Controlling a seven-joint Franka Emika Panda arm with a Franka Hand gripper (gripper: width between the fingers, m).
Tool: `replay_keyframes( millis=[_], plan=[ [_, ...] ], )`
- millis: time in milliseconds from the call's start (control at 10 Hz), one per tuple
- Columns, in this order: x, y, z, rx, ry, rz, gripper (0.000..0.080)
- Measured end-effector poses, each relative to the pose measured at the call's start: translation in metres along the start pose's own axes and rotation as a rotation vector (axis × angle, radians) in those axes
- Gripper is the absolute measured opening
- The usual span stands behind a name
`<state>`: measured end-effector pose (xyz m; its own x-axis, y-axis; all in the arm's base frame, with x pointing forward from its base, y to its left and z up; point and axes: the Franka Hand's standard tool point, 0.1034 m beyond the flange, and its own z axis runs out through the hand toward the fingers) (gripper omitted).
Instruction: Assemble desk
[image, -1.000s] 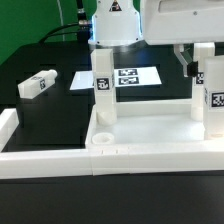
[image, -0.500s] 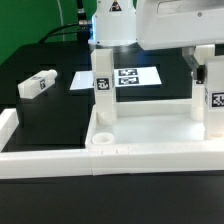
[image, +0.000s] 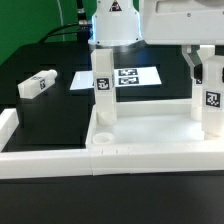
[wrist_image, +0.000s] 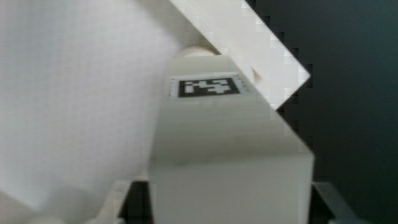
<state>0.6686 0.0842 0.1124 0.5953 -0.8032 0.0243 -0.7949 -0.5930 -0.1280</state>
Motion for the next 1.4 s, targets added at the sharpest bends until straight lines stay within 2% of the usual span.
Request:
replay_keyframes(
  millis=[200, 400, 700, 800, 900, 1000, 1100, 1200, 1400],
  plan=[
    [-0.001, 0.003, 0.000, -0.001, -0.015, 0.326, 0.0293],
    [-0.006, 0.003, 0.001, 0.017, -0.069, 0.661, 0.0294],
    [-0.004, 0.005, 0.001, 0.019, -0.088, 0.778, 0.0294],
    [-0.004, 0.005, 0.001, 0.021, -0.086, 0.755, 0.0367],
    [-0.005, 0.003, 0.002, 0.026, -0.079, 0.701, 0.0367],
    [-0.010, -0.003, 0.002, 0.036, -0.057, 0.601, 0.0549],
    [-0.017, -0.008, 0.001, 0.032, -0.042, 0.456, 0.0549],
    [-0.021, -0.012, 0.000, 0.028, -0.025, 0.281, 0.0633],
    [-0.018, -0.010, 0.001, 0.027, -0.022, 0.195, 0.0645]
  ],
)
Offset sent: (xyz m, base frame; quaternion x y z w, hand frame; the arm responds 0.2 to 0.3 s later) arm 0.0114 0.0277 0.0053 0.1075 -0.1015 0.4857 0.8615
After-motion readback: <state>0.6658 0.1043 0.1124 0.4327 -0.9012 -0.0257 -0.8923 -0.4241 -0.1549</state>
